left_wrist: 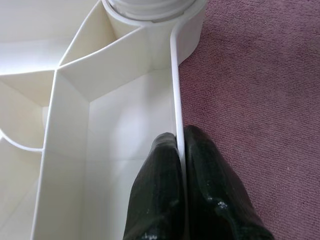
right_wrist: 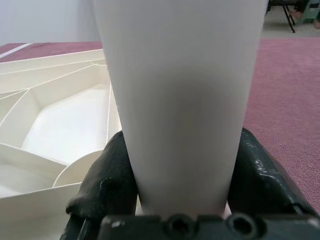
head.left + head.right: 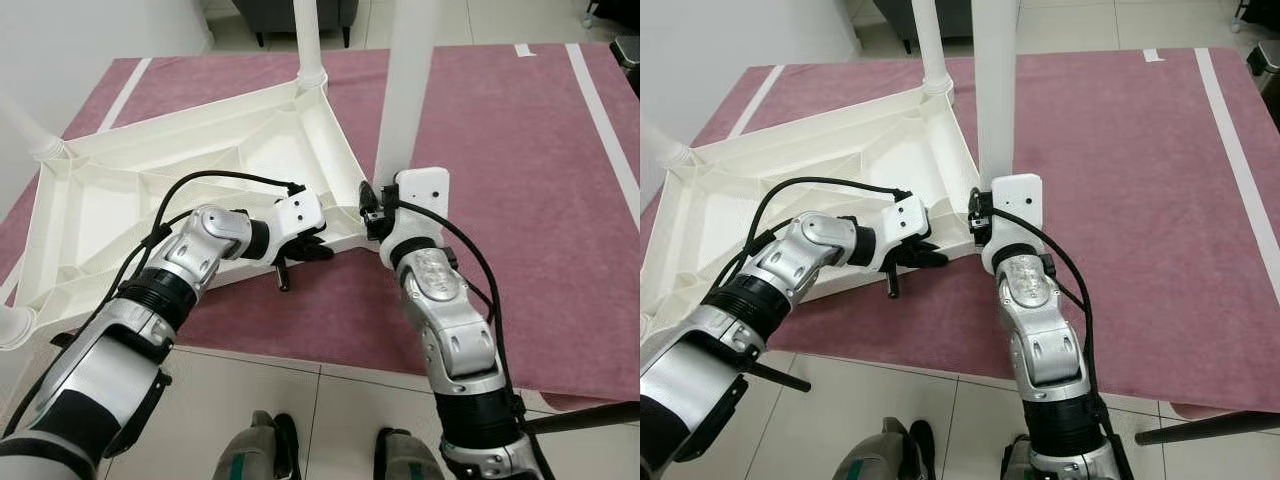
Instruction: Building children table
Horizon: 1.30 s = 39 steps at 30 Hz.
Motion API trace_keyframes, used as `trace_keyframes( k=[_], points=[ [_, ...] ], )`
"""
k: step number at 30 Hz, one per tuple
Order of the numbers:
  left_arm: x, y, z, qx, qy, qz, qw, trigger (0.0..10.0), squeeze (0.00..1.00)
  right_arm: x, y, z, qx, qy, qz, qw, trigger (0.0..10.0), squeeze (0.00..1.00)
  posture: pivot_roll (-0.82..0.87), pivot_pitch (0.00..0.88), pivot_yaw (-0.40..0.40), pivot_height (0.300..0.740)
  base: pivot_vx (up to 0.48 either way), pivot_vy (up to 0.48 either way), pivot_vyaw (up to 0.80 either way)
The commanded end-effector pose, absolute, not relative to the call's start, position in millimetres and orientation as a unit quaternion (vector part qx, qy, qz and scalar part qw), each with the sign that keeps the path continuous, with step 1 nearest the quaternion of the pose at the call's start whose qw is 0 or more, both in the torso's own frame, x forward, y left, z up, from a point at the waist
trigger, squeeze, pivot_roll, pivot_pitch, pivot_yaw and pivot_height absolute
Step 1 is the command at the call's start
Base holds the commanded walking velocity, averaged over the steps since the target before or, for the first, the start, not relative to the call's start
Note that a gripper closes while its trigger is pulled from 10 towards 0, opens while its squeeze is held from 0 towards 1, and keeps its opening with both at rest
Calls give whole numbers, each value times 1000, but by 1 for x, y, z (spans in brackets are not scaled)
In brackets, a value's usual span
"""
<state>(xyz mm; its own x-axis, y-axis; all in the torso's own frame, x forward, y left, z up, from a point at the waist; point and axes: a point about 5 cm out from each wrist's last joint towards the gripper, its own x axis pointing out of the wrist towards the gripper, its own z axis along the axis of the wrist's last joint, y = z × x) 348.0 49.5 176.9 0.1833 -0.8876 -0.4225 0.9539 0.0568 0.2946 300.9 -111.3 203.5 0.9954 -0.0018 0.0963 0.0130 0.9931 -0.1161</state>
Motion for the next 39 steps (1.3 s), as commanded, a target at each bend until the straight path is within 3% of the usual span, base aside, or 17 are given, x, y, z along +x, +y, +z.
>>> trace_keyframes(
  k=[1,2,3,4,5,6,8,9,10,13,19,20,24,25,31,32,39],
  points=[
    [343,33,200,246,-9,-662,708,0,0,302,-132,151,-66,83,-65,992,431,0,-60,183,179,740,0,0,0],
    [343,33,200,246,-9,-662,708,0,0,302,-132,151,-66,83,-65,992,431,0,-60,183,179,740,0,0,0],
    [343,35,198,245,-7,-663,708,0,0,302,-130,155,-68,68,-58,994,10000,0,-64,184,183,740,0,0,0],
    [343,35,198,245,-7,-663,708,0,0,302,-130,155,-68,68,-58,994,10000,0,-64,184,183,740,0,0,0],
    [342,39,196,246,-4,-663,707,0,0,302,-129,160,-69,49,-50,995,10000,286,-62,183,182,740,0,0,0],
    [341,43,193,250,-1,-664,705,0,0,303,-127,166,-64,28,-30,997,10000,1000,-62,183,182,740,0,0,0],
    [340,47,191,255,2,-664,703,0,0,303,-123,175,-61,-5,2,998,10000,1000,-57,182,179,740,0,0,0],
    [339,50,190,259,4,-664,701,0,0,302,-120,182,-60,-27,23,998,10000,455,-57,182,179,740,0,0,0],
    [339,53,188,265,7,-662,701,0,0,301,-117,192,-58,-52,50,996,10000,0,-55,183,178,740,0,0,0],
    [339,65,183,283,12,-650,706,0,0,293,-111,216,-67,-110,142,981,10000,0,-57,182,176,740,0,0,0],
    [335,75,175,301,22,-641,705,0,0,291,-119,228,-81,-131,172,973,10000,0,-55,180,175,740,0,0,0],
    [334,75,174,293,16,-629,720,10000,0,291,-121,228,-81,-134,171,973,10000,0,-56,179,174,740,0,0,0],
    [334,76,174,282,9,-613,738,10000,0,292,-124,228,-80,-137,169,973,10000,0,-56,178,174,740,0,0,0],
    [334,77,174,268,4,-605,750,10000,1000,292,-124,228,-76,-137,169,973,10000,0,-52,178,171,740,0,0,0],
    [331,86,178,222,-14,-591,775,10000,1000,288,-119,222,-57,-131,185,972,10000,0,-50,173,171,740,0,0,0],
    [330,87,181,215,-19,-590,778,10000,0,287,-119,222,-53,-130,187,972,10000,0,-52,172,172,740,0,0,0],
    [330,94,190,191,-54,-544,816,10000,0,287,-119,220,-47,-127,188,973,10000,0,-58,170,175,740,0,0,0]
  ],
)
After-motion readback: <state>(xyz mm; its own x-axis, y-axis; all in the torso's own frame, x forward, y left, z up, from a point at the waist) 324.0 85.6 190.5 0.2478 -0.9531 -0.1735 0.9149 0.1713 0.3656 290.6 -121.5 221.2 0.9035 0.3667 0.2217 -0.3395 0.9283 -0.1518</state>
